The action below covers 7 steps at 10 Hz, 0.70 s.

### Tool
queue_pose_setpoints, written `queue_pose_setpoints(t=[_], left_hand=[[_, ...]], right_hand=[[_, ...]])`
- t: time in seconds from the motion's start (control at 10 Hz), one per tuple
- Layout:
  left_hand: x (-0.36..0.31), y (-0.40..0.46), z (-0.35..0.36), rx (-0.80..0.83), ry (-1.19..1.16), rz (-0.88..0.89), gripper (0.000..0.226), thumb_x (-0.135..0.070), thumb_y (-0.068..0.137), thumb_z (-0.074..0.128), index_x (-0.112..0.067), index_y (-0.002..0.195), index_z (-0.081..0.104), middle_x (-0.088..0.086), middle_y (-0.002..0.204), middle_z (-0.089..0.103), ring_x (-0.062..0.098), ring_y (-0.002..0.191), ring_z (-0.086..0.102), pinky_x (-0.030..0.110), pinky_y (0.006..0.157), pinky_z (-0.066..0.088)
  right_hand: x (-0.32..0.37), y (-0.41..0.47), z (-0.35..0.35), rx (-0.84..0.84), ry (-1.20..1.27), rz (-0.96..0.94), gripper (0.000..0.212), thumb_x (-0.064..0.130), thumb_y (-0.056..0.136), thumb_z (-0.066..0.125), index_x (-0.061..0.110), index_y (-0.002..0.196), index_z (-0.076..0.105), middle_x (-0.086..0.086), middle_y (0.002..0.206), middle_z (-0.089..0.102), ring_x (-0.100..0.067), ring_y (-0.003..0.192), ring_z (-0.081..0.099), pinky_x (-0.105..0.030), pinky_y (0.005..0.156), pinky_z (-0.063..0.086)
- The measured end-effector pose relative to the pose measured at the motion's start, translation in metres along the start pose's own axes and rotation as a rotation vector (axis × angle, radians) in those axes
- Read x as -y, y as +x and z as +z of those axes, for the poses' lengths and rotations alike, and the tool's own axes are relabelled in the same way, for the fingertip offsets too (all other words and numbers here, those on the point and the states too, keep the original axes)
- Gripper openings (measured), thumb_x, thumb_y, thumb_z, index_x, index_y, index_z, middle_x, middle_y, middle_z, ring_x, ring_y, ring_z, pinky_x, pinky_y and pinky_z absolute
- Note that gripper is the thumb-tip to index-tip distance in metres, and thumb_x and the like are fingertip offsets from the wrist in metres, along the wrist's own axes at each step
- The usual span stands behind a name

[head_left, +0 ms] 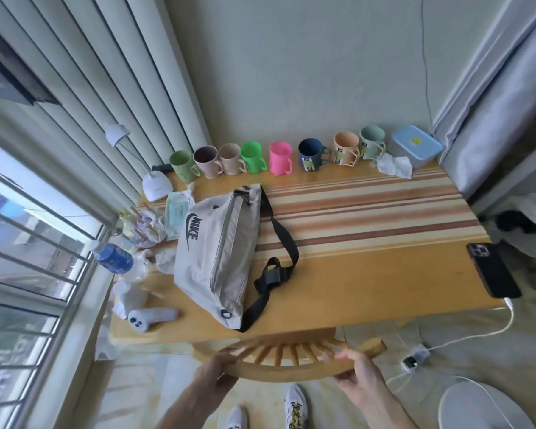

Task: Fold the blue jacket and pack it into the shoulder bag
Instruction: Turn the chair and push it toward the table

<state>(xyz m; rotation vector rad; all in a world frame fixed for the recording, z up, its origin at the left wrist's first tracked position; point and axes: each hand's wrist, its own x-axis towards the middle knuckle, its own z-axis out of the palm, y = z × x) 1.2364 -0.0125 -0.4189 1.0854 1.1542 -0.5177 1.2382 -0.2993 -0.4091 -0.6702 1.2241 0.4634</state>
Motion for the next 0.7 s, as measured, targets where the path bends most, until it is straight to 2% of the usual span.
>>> queue_pose_setpoints(t=[0.1,0.2,0.3,0.4,0.5,0.6,0.7], left_hand=[[-0.001,0.001,0.001,-0.132,0.075,0.020,0.019,0.006,0.082,0.068,0.010,0.100,0.064,0.019,0.087,0.063,0.028,0.077,0.062,0.034,0.071,0.055],[-0.004,0.001,-0.001,-0.301,0.274,0.112,0.039,-0.012,0.065,0.083,0.008,0.096,0.069,0.020,0.082,0.070,0.031,0.075,0.069,0.042,0.074,0.062],[-0.007,-0.017,-0.002,-0.402,0.555,0.238,0.062,-0.026,0.066,0.083,0.005,0.112,0.056,0.019,0.100,0.066,0.034,0.090,0.064,0.038,0.070,0.056],[-0.007,-0.028,-0.004,-0.402,0.704,0.387,0.074,-0.022,0.079,0.078,-0.004,0.139,0.039,0.020,0.124,0.057,0.040,0.115,0.056,0.038,0.086,0.046],[-0.009,-0.039,-0.010,-0.338,0.807,0.454,0.059,-0.029,0.082,0.072,-0.015,0.136,0.051,0.014,0.122,0.062,0.033,0.110,0.060,0.037,0.089,0.052],[-0.002,-0.054,-0.028,-0.272,0.795,0.510,0.045,-0.024,0.082,0.069,-0.017,0.125,0.059,0.013,0.117,0.064,0.033,0.107,0.061,0.042,0.091,0.054],[0.003,-0.072,-0.044,-0.200,0.809,0.614,0.042,-0.028,0.080,0.072,-0.020,0.120,0.060,0.012,0.119,0.066,0.032,0.103,0.063,0.041,0.088,0.055]], right_hand=[[0.004,0.001,0.002,-0.078,-0.117,-0.030,0.019,-0.015,0.083,0.053,-0.006,0.099,0.056,-0.025,0.093,0.061,-0.034,0.085,0.063,-0.044,0.067,0.057],[0.004,0.003,0.003,-0.189,-0.227,-0.087,0.012,-0.013,0.085,0.058,-0.005,0.093,0.054,-0.024,0.095,0.059,-0.036,0.089,0.061,-0.044,0.068,0.055],[0.000,-0.001,0.004,-0.236,-0.239,-0.144,0.012,-0.012,0.086,0.061,-0.004,0.089,0.053,-0.027,0.103,0.063,-0.041,0.100,0.063,-0.043,0.063,0.057],[-0.003,-0.011,0.003,-0.205,-0.257,-0.160,0.014,-0.010,0.088,0.063,-0.005,0.100,0.056,-0.031,0.114,0.064,-0.043,0.107,0.065,-0.049,0.077,0.060],[-0.007,-0.029,-0.002,-0.178,-0.247,-0.206,0.027,-0.009,0.089,0.064,-0.006,0.115,0.057,-0.031,0.119,0.063,-0.043,0.110,0.065,-0.045,0.073,0.061],[-0.019,-0.057,-0.012,-0.127,-0.260,-0.271,0.020,-0.006,0.089,0.065,-0.003,0.108,0.059,-0.030,0.116,0.065,-0.040,0.106,0.068,-0.041,0.068,0.063],[-0.042,-0.094,-0.020,-0.067,-0.295,-0.321,0.015,0.000,0.091,0.066,0.002,0.103,0.058,-0.026,0.110,0.065,-0.038,0.103,0.069,-0.048,0.087,0.060]])
